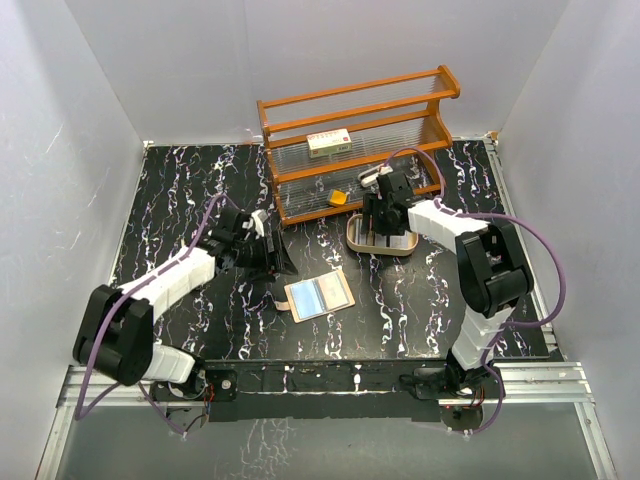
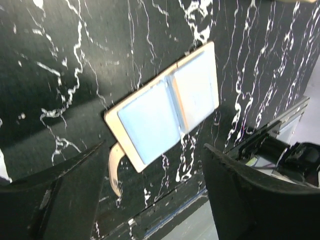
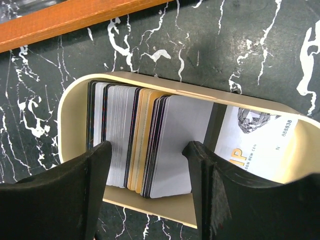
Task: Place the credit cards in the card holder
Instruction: Adjust the storage box at the center of the board.
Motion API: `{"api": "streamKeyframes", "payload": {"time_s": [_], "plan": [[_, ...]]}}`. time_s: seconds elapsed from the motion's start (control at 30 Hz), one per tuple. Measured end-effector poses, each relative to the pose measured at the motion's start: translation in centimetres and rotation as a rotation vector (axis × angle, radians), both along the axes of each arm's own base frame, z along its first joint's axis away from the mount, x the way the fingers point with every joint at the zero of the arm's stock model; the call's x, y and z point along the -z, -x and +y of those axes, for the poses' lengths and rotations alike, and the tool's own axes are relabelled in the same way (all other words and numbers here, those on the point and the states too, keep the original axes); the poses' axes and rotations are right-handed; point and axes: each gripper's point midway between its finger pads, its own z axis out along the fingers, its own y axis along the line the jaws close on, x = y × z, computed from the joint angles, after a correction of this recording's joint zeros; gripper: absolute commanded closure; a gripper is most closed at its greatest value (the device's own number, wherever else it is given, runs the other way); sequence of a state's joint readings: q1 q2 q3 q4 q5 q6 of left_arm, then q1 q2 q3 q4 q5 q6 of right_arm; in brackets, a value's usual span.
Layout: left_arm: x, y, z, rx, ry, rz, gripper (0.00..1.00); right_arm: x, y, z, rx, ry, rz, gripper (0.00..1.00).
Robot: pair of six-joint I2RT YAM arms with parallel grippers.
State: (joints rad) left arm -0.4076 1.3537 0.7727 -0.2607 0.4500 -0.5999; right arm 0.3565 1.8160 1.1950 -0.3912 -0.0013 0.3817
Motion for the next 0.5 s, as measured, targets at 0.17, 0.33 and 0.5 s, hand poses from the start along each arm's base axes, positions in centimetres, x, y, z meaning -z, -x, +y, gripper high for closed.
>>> {"api": "streamKeyframes", "payload": {"time_s": [0.17,0.33,0.5], "plan": [[0.8,-2.4,-0.6,-0.043,-0.018,0.011,0.46,0.1,0.3,0.6,-0.052,-0.047,-0.035,0.44],[1.7,-4.2,-1.3,-0.086,-0.005,0.021,0.58,0.1,1.3,1.3,-0.118,-0.089,-0.051,0.43],[2.6,-5.5,-2.1,-0.121,0.023,0.027,0.60,0.3,2.6,1.8,-0.176,-0.118,-0.046,0.44]]}}
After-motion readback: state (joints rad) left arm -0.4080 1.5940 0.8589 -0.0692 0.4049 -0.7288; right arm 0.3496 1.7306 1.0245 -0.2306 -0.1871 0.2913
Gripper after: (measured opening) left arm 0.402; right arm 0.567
